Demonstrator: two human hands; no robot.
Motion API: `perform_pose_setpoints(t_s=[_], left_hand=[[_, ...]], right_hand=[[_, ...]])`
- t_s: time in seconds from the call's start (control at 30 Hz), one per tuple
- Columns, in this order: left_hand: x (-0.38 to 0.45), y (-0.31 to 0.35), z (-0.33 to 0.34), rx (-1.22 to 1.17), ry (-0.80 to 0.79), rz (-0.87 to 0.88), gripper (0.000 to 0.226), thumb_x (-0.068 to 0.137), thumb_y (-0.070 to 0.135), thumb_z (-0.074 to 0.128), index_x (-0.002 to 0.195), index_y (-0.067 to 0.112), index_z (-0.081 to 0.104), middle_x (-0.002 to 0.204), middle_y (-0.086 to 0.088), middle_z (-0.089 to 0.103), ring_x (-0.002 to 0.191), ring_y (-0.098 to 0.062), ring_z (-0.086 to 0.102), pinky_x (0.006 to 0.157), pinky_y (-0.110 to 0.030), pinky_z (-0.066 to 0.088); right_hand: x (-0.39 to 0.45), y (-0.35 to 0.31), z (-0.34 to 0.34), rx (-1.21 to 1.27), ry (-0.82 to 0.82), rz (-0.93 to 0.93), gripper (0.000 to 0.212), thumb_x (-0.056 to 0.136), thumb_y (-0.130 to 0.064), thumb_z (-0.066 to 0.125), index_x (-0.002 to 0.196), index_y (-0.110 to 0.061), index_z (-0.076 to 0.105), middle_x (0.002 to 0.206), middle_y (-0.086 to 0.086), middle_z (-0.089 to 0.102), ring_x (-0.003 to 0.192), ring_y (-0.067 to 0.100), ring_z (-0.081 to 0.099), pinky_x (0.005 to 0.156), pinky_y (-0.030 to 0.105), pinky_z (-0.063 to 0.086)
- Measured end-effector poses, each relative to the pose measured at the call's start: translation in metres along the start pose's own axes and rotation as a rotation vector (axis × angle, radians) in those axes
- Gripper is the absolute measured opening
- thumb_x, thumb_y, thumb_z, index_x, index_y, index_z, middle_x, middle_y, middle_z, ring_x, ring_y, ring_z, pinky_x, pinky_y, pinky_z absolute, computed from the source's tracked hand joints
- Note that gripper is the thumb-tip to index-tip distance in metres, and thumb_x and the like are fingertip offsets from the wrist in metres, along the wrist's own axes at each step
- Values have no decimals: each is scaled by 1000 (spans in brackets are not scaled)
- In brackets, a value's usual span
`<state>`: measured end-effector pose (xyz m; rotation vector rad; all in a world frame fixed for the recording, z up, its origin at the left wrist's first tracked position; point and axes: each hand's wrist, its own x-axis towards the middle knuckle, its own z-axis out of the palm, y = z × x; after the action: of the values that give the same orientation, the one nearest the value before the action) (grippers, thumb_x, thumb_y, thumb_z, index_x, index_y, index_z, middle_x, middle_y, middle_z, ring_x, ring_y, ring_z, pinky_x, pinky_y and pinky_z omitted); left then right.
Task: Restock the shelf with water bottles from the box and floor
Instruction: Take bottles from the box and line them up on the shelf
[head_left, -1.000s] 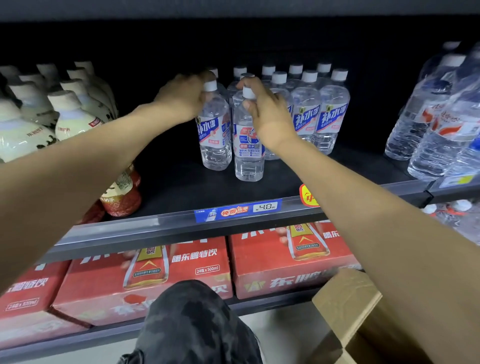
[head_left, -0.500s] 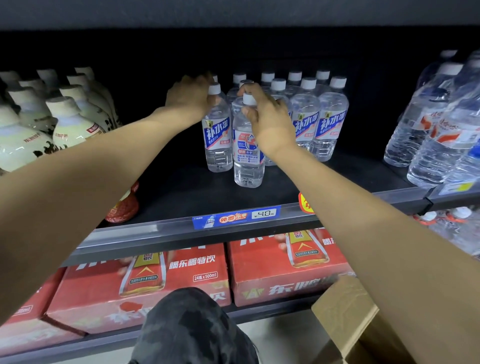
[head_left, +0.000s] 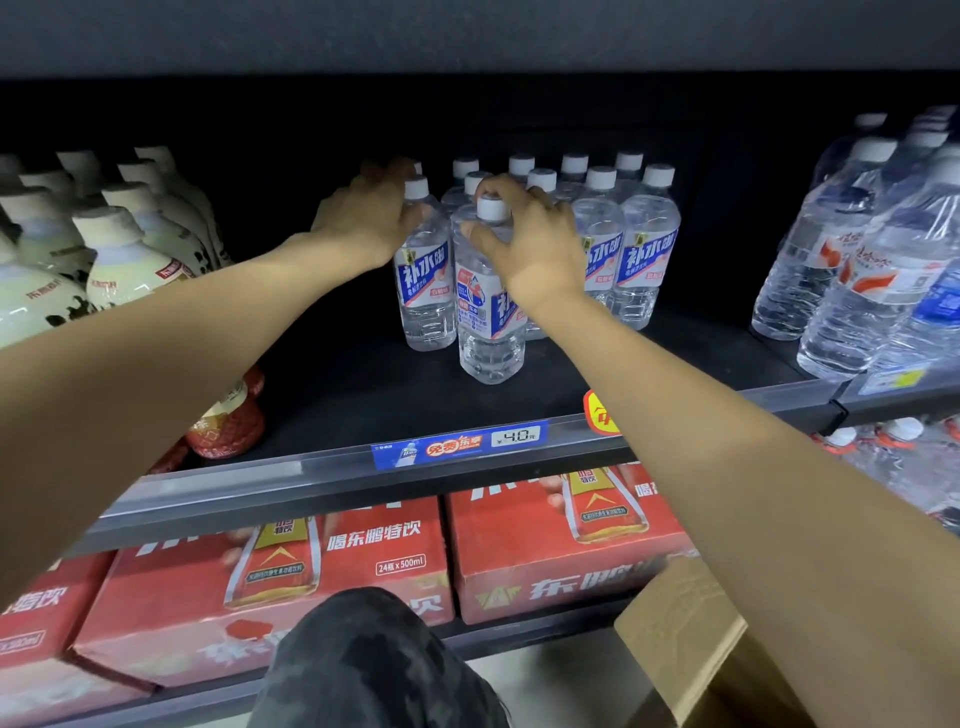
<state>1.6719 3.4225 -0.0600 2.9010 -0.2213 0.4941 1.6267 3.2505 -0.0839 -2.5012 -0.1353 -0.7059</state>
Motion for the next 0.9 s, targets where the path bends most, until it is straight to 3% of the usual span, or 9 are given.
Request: perform_pose_setpoints(t_s=[0.1, 0.17, 0.27, 0.3, 0.4, 0.47, 0.6, 0.8, 0.9], left_hand=[[-11, -1, -3, 15, 164, 126, 53, 89, 40, 55, 137, 23, 41, 137, -17, 37, 125, -39, 38, 96, -47, 41], [-18, 3, -5, -121, 228, 261, 42, 91, 35, 55, 130, 21, 51, 128, -14, 46, 118, -32, 46, 95, -37, 42], [-30, 20, -9, -431, 99, 380, 33, 92, 30, 59, 123, 17, 59, 110, -7, 58, 97, -14, 58, 84, -12, 43], [-32, 27, -10, -485, 36, 389, 36, 90, 29, 63, 124, 16, 59, 107, -5, 60, 95, -12, 59, 86, -11, 45], [-34, 40, -11, -544, -70, 364, 52, 80, 33, 74, 126, 18, 56, 104, 3, 61, 96, -12, 62, 94, -31, 52], [-32, 46, -10, -510, -81, 347, 59, 75, 41, 77, 124, 22, 52, 104, 5, 60, 96, -15, 62, 91, -38, 53], [-31, 56, -7, -362, -97, 303, 60, 71, 57, 70, 120, 31, 46, 103, -2, 65, 94, -21, 61, 86, -41, 52], [-29, 50, -13, -445, -44, 224, 35, 84, 37, 68, 116, 26, 58, 106, -7, 66, 101, -25, 61, 91, -40, 51], [-33, 43, -17, -421, -50, 229, 35, 85, 33, 69, 116, 22, 58, 105, -10, 65, 97, -26, 63, 91, -39, 51]], right_hand=[[-1, 1, -6, -24, -30, -36, 46, 93, -52, 52, 133, -32, 49, 124, 4, 57, 119, 30, 45, 71, 30, 38], [-1, 3, -11, -51, -51, -60, 42, 98, -46, 45, 137, -31, 48, 125, 7, 58, 120, 32, 46, 77, 34, 41], [0, 4, -18, -102, -79, -66, 40, 104, -34, 34, 140, -22, 47, 121, 14, 62, 116, 35, 52, 82, 37, 45], [1, 5, -20, -107, -94, -52, 40, 104, -32, 33, 139, -19, 48, 118, 17, 63, 112, 36, 55, 78, 37, 44], [-2, 9, -27, -32, -149, 31, 37, 101, -20, 37, 135, -13, 47, 106, 18, 63, 94, 39, 60, 68, 35, 43], [-12, 14, -30, 40, -169, 52, 39, 98, -12, 41, 136, -12, 46, 111, 19, 61, 97, 39, 60, 72, 38, 49], [-36, 27, -28, 99, -246, 119, 43, 97, -8, 43, 139, -15, 44, 125, 20, 61, 115, 38, 56, 92, 44, 49], [-51, 23, -29, 212, -283, 148, 45, 95, -4, 46, 139, -16, 46, 116, 14, 65, 106, 31, 60, 87, 34, 49], [-54, 13, -28, 228, -317, 129, 42, 95, -6, 47, 137, -15, 46, 116, 14, 65, 105, 32, 60, 90, 40, 50]])
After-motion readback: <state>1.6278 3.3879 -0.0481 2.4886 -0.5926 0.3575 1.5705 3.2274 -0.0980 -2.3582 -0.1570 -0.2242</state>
